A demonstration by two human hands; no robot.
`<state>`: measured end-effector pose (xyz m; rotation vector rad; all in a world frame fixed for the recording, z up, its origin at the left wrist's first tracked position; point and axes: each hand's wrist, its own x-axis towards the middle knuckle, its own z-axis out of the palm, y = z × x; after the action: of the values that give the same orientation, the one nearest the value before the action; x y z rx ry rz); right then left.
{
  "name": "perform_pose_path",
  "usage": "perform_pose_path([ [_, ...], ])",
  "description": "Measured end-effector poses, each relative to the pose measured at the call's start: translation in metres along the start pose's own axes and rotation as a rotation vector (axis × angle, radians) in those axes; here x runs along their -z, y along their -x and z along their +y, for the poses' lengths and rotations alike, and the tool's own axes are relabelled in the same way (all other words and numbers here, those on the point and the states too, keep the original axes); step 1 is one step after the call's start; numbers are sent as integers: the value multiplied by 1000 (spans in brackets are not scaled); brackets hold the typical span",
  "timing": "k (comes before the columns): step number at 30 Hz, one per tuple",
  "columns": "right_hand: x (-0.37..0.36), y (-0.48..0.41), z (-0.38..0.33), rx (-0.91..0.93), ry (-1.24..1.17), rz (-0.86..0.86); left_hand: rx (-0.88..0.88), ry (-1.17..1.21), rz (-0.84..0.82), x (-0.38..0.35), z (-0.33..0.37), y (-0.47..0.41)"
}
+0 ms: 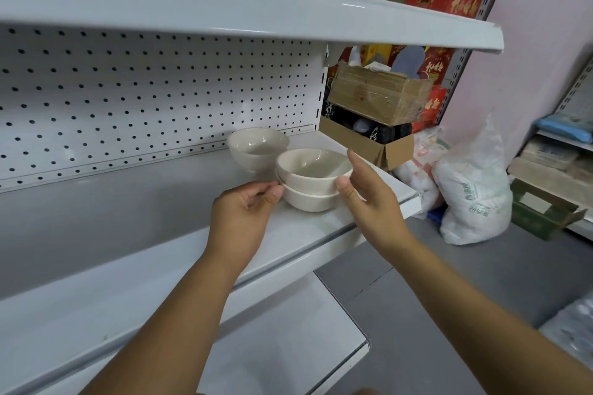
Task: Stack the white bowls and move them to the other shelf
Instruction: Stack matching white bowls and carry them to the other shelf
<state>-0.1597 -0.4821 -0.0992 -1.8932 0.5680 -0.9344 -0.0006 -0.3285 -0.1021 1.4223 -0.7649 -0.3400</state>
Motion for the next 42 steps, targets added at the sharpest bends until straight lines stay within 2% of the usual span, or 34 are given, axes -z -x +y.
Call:
perform_pose_path([
  [5, -23, -3, -8, -73, 2, -52, -26, -2, 52, 3, 2, 0],
  [11, -36, -14, -11, -39, -6, 36, 35, 173, 286, 6, -1, -7],
  [13, -38, -13, -8, -42, -14, 48, 45, 90, 318, 10, -3, -21],
  [17, -39, -12, -8, -32, -11, 84, -53, -301, 243, 26, -12, -73],
  [22, -38, -14, -5, -50, -33, 58, -86, -478, 50, 32, -19, -105],
  [26, -37, -16, -3, -51, -52, 49, -104, -461, -23, 37, -22, -116],
  [35, -35, -15, -3, -48, -96, 24, -167, -402, 108, 34, -27, -110],
  [42, -34, -18, 5, -42, -131, -6, -318, -285, 156, 31, -1, -98],
])
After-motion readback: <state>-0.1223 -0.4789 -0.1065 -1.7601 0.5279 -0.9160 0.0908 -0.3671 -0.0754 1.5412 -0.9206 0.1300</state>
